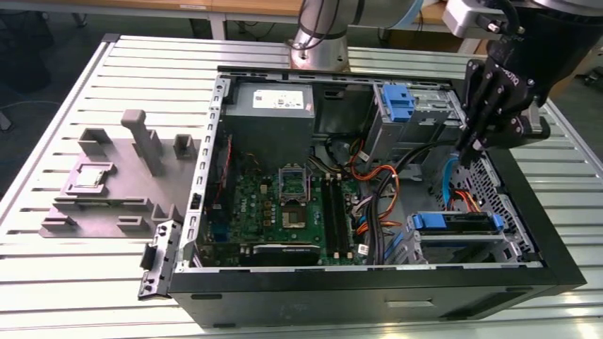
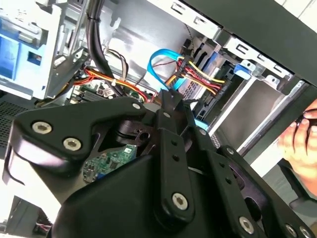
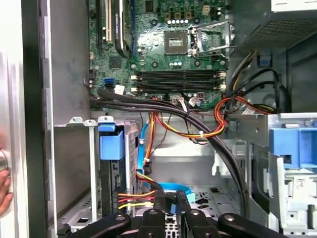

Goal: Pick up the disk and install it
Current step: 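Insert the second disk wire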

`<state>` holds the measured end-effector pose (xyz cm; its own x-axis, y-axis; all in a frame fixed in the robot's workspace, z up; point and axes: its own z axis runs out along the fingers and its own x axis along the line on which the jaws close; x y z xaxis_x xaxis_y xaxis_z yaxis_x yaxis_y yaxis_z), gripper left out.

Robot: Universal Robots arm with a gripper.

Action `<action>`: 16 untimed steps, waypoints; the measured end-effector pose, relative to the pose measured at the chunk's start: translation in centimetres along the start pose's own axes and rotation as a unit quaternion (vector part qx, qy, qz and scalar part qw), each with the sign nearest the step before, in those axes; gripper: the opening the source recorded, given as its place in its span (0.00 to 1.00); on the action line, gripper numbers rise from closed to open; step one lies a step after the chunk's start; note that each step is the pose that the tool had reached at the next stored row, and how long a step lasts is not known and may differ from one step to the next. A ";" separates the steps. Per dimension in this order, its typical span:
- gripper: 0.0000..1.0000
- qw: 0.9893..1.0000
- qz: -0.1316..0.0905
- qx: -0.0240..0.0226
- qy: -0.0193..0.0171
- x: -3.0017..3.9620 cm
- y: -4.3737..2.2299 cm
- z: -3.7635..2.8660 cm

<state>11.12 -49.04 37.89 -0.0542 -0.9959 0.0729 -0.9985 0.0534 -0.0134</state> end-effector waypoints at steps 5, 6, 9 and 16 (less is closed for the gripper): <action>0.24 1.000 0.000 0.001 0.018 -0.33 0.02 0.36; 0.24 1.000 0.000 0.001 0.022 -0.39 0.02 0.44; 0.24 1.000 0.000 0.002 0.031 -0.53 0.03 0.69; 0.24 0.999 0.000 0.003 0.051 -0.63 0.03 1.28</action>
<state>11.13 -48.50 36.57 -0.0547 -0.9830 0.1751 -0.9985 0.0521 -0.0194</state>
